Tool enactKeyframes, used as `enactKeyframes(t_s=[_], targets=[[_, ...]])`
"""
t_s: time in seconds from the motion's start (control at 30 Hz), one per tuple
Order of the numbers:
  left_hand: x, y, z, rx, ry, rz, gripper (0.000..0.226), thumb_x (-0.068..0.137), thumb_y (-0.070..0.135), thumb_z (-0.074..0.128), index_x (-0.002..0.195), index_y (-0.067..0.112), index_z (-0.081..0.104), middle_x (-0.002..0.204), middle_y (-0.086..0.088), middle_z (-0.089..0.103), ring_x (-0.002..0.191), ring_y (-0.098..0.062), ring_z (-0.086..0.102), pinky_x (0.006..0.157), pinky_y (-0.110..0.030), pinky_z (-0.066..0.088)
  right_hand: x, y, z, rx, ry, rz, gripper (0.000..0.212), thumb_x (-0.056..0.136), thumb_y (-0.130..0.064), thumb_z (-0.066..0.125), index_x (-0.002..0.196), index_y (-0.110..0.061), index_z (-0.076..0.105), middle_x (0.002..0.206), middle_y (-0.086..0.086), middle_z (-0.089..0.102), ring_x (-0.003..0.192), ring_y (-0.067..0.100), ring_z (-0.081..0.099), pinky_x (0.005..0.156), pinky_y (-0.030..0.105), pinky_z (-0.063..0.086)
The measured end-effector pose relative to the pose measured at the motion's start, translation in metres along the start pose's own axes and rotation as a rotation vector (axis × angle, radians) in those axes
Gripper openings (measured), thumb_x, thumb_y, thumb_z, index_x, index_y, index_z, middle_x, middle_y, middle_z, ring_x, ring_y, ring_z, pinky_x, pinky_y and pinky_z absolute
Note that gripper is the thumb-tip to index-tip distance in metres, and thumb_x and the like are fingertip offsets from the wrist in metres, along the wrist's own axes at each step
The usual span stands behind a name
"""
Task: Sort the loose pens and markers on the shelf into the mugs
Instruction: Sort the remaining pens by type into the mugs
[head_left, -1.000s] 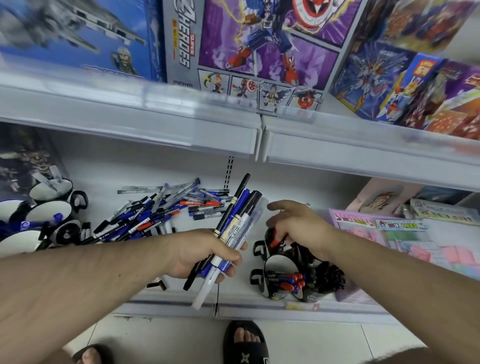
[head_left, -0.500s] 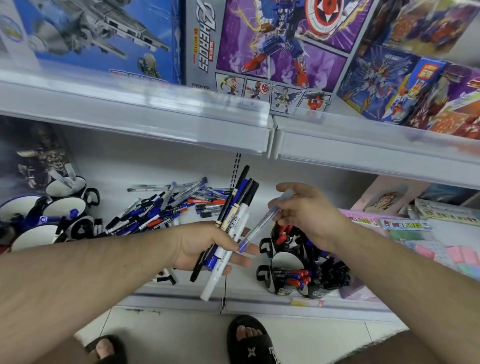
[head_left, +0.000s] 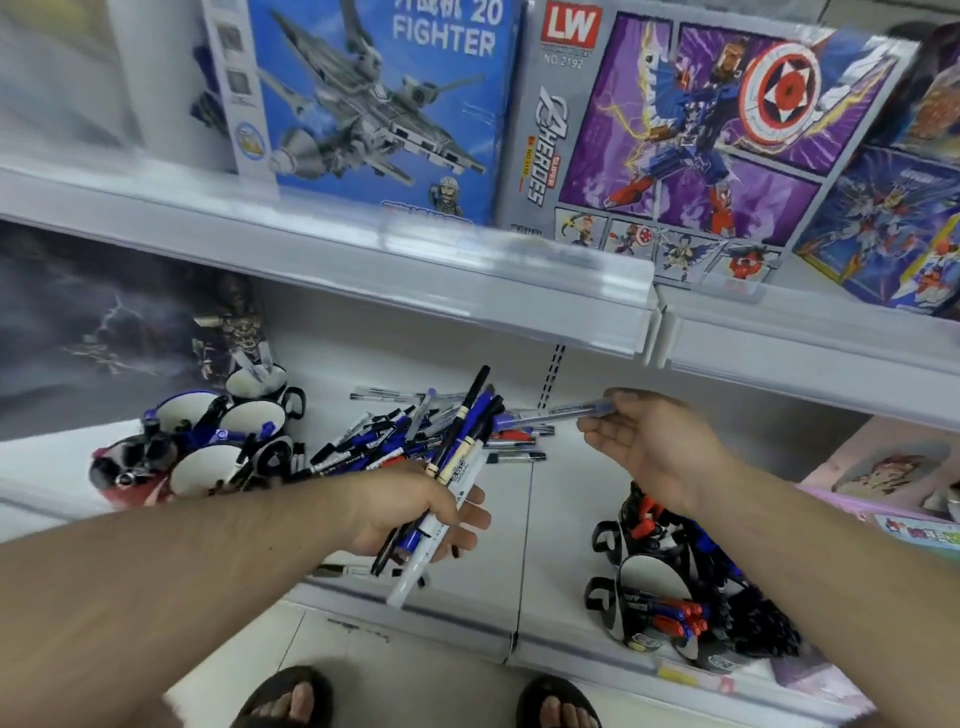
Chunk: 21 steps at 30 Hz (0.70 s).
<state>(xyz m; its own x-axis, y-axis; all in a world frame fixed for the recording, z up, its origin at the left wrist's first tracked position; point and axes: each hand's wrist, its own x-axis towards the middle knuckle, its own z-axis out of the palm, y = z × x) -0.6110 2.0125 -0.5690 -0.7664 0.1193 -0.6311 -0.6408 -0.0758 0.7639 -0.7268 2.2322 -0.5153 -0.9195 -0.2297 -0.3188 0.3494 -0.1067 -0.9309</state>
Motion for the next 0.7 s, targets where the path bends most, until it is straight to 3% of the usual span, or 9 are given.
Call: enactKeyframes(t_s=[0.4,0.5,0.57,0.63,0.7], targets=[[-0.063,-0.033,-0.112,-0.163,0.369,0.063,0.039,0.086,-0.011,0.048,0.122,0.0,0.059,0.1,-0.01,0.076,0.086,-0.023,0.073,0.069,-0.033,0.051,0.02,0.062,0.148,0.035,-0.147,0.165,0.014,0.1,-0.001,0.047,0.109,-0.004,0.057,0.093,0.015,0.066,0.087,0.027,0.068,0.072,0.032,0.055],[-0.077,-0.035,-0.143,-0.185,0.432,0.076,0.033,0.087,-0.012,0.047,0.113,0.001,0.062,0.091,-0.007,0.077,0.079,-0.022,0.074,0.066,-0.031,0.055,0.033,0.078,0.18,-0.02,-0.12,0.086,0.02,0.098,0.003,0.049,0.114,-0.004,0.059,0.103,0.016,0.066,0.089,0.027,0.07,0.073,0.03,0.058],[-0.085,-0.037,-0.163,-0.25,0.46,0.119,0.033,0.087,-0.013,0.045,0.112,0.001,0.062,0.092,-0.009,0.076,0.082,-0.024,0.073,0.075,-0.037,0.056,0.047,0.088,0.202,-0.105,-0.081,-0.003,0.024,0.097,0.001,0.05,0.117,-0.007,0.06,0.104,0.016,0.067,0.088,0.025,0.071,0.074,0.03,0.06],[-0.089,-0.039,-0.182,-0.347,0.497,0.17,0.037,0.088,-0.012,0.045,0.118,0.002,0.062,0.102,-0.011,0.075,0.092,-0.027,0.071,0.088,-0.044,0.053,0.065,0.098,0.227,-0.218,-0.052,-0.099,0.023,0.098,-0.004,0.048,0.117,-0.011,0.06,0.097,0.015,0.07,0.086,0.026,0.072,0.077,0.038,0.06],[-0.089,-0.038,-0.194,-0.433,0.52,0.225,0.034,0.089,-0.012,0.046,0.115,0.003,0.062,0.1,-0.008,0.076,0.087,-0.023,0.073,0.085,-0.041,0.054,0.082,0.105,0.253,-0.316,-0.011,-0.206,0.022,0.098,-0.007,0.046,0.113,-0.016,0.059,0.083,0.007,0.07,0.083,0.027,0.073,0.081,0.05,0.059]])
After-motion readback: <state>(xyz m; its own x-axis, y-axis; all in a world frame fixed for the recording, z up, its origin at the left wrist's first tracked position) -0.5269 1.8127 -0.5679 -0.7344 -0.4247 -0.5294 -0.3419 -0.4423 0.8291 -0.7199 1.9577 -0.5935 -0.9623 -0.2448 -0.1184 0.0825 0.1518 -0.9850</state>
